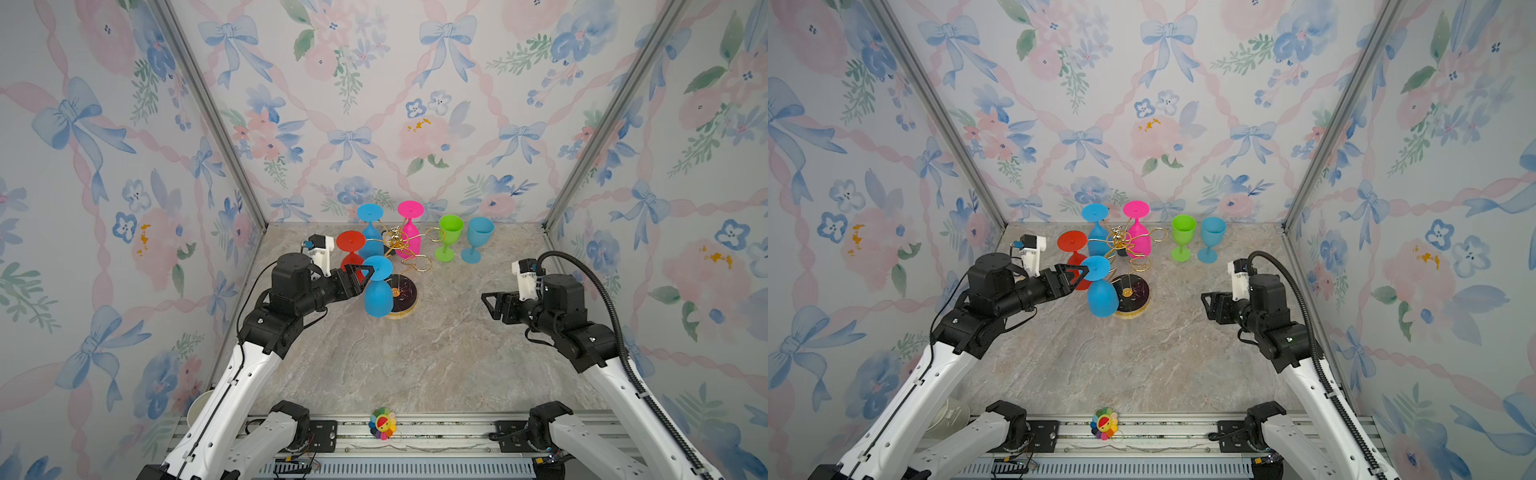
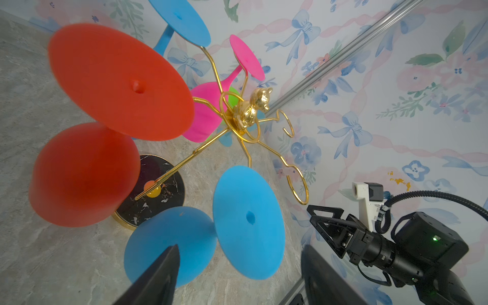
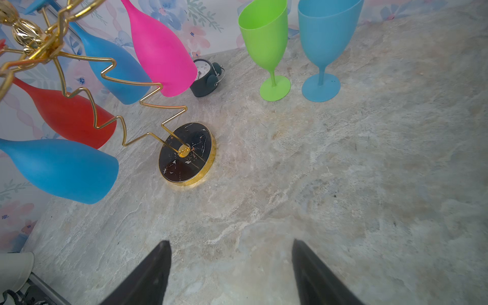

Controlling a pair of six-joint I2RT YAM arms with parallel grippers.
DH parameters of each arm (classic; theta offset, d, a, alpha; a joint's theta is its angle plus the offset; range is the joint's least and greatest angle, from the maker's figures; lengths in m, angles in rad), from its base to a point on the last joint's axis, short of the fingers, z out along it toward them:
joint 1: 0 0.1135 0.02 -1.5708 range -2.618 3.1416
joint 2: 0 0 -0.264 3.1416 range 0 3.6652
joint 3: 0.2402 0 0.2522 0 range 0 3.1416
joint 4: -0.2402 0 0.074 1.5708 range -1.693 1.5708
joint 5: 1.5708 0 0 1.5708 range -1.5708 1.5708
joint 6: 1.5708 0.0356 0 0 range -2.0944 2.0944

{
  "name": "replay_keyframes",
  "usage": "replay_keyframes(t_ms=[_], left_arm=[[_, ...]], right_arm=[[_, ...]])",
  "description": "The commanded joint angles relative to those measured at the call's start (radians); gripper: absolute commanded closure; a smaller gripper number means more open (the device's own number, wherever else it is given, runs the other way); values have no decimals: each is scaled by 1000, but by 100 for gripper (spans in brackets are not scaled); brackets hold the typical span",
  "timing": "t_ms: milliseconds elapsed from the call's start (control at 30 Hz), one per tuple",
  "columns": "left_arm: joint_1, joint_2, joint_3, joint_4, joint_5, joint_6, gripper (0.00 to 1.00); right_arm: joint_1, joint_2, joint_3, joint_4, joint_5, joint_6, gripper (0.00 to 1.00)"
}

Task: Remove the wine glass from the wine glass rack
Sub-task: 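Reach the left gripper to the foot of the hanging blue glass nearest the robot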

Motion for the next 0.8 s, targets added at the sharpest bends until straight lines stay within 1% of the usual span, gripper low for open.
replay_keyframes(t_ms=[0, 100, 233, 433, 533, 767], left_arm=[[11, 6, 28, -3, 54, -14, 27], [12, 20, 28, -2, 76, -16, 31], [17, 29, 30, -2, 93, -23, 41], [24, 31, 29, -1, 97, -28, 47], [25, 40, 23, 4, 103, -41, 48], [28, 61, 28, 16, 132, -59, 57]], right_arm=[[12, -13, -17, -21, 1, 2, 25], [12, -13, -17, -20, 4, 0, 25], [11, -13, -22, -16, 2, 4, 25], [12, -13, -23, -14, -5, 2, 25], [12, -15, -23, -11, -6, 2, 25], [12, -15, -31, 5, 2, 7, 25]])
